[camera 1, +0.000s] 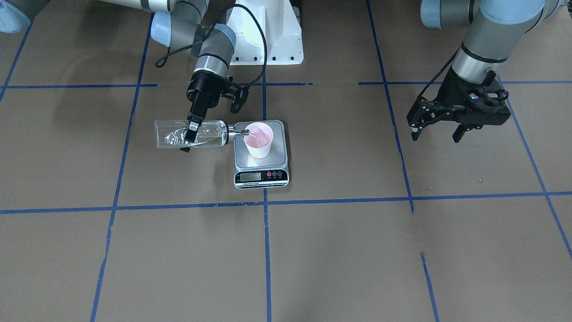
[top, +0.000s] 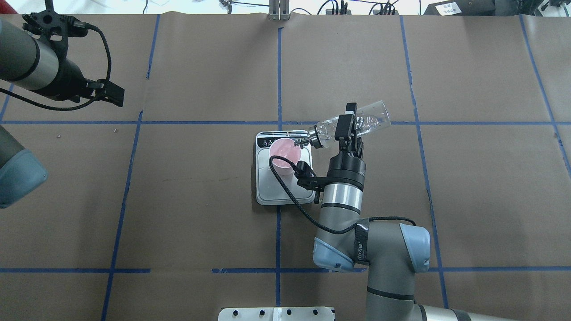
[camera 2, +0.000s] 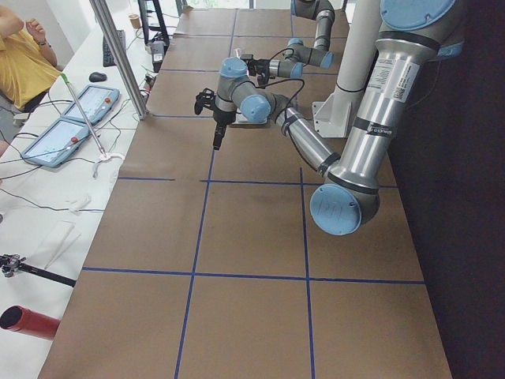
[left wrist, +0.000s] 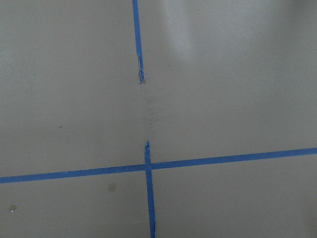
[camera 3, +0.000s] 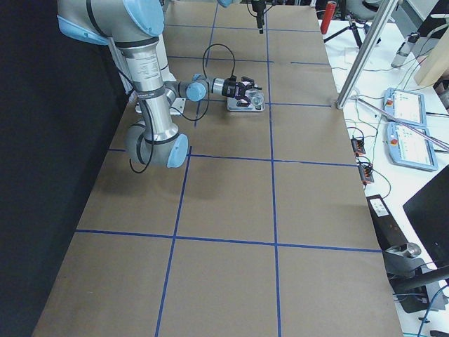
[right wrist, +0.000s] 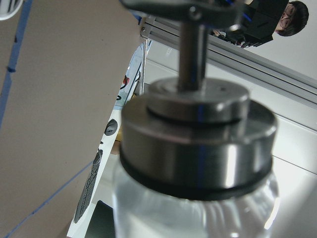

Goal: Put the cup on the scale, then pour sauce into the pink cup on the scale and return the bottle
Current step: 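Tilt the dispenser with the right gripper to pour into the pink cup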

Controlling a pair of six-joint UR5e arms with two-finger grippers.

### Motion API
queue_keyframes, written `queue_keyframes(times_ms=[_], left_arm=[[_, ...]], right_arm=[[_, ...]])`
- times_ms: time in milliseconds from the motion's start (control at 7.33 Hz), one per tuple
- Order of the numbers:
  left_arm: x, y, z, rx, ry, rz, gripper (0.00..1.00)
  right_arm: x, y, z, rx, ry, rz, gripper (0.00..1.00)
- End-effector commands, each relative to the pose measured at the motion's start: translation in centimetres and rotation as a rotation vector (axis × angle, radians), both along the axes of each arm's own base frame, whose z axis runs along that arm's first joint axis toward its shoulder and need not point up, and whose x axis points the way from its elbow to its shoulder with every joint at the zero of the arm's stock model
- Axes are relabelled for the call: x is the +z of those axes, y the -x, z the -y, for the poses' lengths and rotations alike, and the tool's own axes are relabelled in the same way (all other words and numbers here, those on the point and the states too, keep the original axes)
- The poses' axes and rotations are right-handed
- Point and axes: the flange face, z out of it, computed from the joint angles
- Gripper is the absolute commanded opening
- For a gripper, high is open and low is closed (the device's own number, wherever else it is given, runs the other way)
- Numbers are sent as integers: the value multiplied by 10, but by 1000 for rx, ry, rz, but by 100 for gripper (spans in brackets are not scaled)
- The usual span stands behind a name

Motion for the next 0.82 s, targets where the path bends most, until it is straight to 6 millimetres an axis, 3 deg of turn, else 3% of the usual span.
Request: queue_keyframes(times_ms=[0, 273, 682], left_arm=[[1, 0, 0, 1, 0, 1, 100], [-1, 0, 0, -2, 0, -3, 100], [-4, 0, 0, -2, -5, -6, 100]], right_arm=[[1, -2, 0, -1, -1, -9, 0], [-3, -5, 0, 1, -3, -1, 0], [-10, -26, -5, 2, -10, 57, 0]])
